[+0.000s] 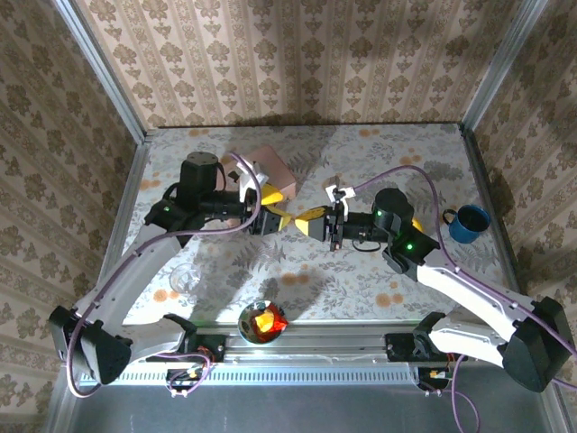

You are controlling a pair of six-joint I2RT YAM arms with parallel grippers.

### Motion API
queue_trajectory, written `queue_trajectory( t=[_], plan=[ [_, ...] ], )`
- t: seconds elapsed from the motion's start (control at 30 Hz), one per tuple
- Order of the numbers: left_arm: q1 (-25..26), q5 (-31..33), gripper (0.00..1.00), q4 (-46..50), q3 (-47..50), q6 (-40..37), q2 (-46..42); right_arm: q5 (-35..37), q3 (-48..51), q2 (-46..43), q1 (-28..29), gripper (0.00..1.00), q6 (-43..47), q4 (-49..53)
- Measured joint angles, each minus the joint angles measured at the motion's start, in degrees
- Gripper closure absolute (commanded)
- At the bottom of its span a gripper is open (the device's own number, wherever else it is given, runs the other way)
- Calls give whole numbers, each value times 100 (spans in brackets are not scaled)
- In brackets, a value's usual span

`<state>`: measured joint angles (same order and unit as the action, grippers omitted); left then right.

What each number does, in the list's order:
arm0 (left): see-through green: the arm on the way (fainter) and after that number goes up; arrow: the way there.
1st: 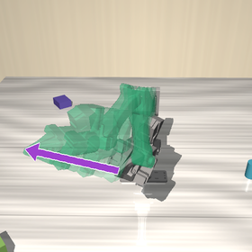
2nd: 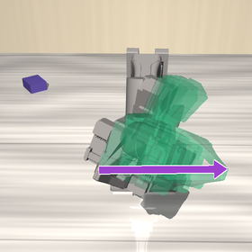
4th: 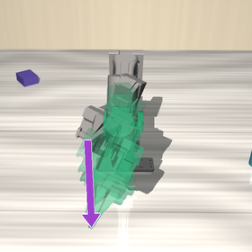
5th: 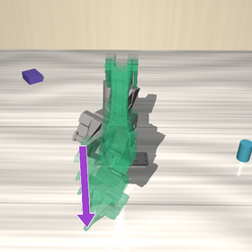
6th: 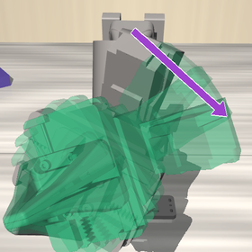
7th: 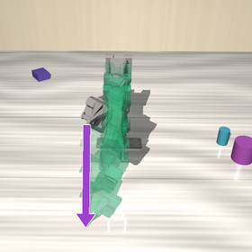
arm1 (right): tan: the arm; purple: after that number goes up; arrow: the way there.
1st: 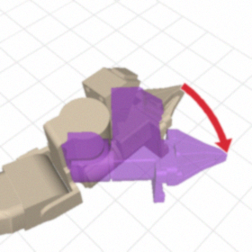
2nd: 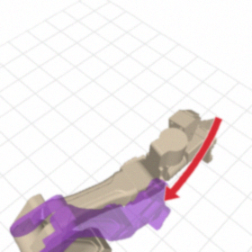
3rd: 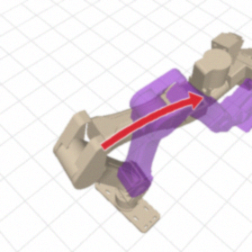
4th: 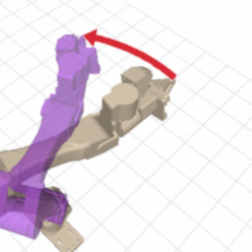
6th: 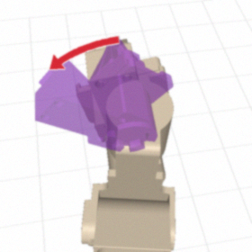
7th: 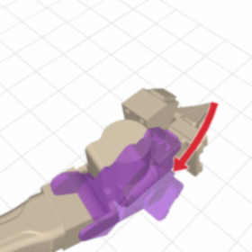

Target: Unlock the padlock with the key

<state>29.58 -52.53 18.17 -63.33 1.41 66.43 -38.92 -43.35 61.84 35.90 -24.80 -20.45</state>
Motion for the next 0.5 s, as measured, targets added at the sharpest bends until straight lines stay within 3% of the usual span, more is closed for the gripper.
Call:
queue_trajectory(
  t=[0.13,0.5],
  plan=[
    [-85,542,0,-374,181,518,-299,494,-2,-229,0,100,-2,490],
    [168,2953,0,-791,354,1412,-826,1853,-566,-317,-2,100,-42,2330]
  ],
)
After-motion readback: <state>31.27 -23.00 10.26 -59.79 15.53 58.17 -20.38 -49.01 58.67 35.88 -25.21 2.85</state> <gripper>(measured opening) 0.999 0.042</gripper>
